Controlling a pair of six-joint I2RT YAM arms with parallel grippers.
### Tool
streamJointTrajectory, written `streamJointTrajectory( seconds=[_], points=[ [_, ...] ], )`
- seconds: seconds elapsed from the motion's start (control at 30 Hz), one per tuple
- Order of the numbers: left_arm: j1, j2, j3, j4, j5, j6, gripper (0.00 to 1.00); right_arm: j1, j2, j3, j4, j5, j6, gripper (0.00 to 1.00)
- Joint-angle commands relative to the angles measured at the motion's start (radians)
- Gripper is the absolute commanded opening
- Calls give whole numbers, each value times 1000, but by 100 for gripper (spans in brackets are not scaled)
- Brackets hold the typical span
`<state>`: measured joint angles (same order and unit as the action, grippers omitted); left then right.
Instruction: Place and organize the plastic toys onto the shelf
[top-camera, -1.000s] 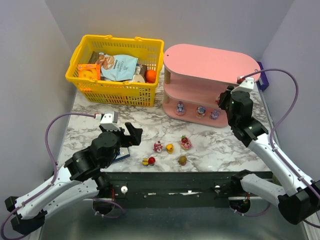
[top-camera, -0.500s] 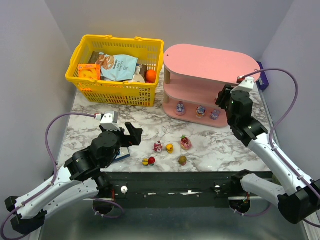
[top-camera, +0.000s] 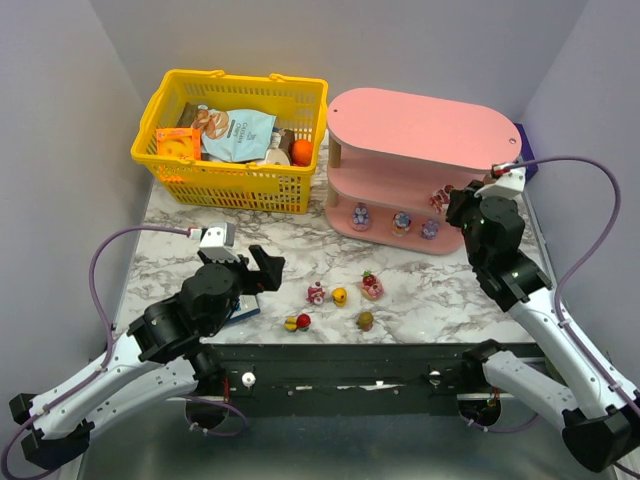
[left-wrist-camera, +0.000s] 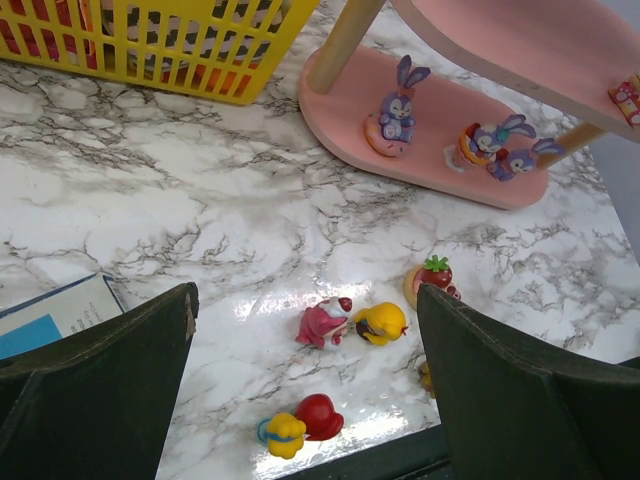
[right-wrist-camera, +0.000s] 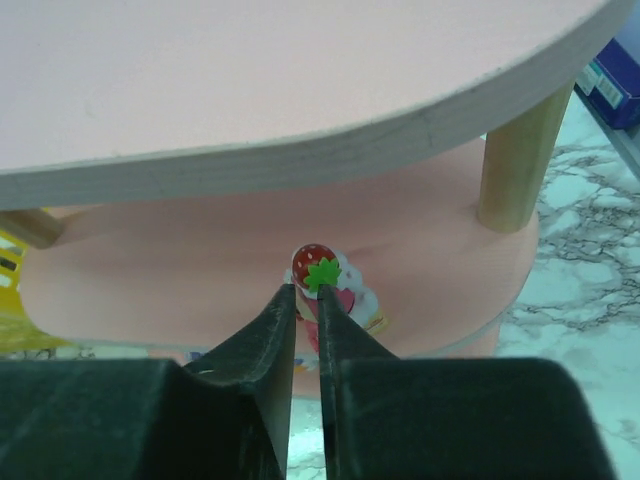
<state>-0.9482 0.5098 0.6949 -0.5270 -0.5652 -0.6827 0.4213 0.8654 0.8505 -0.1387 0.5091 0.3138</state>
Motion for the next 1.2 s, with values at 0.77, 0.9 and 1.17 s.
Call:
streamJointTrajectory(
  seconds=[0.77, 0.9, 1.17],
  points=[
    [5, 12, -5, -14, -22, -14, 99, -55, 123, -79, 1, -38, 64, 1],
    [5, 13, -3, -14, -22, -15, 99, -65, 112, -91, 1, -15, 64, 1],
    [5, 13, -5, -16, -24, -14, 99, -78, 104, -125, 65, -1, 45, 1]
  ],
)
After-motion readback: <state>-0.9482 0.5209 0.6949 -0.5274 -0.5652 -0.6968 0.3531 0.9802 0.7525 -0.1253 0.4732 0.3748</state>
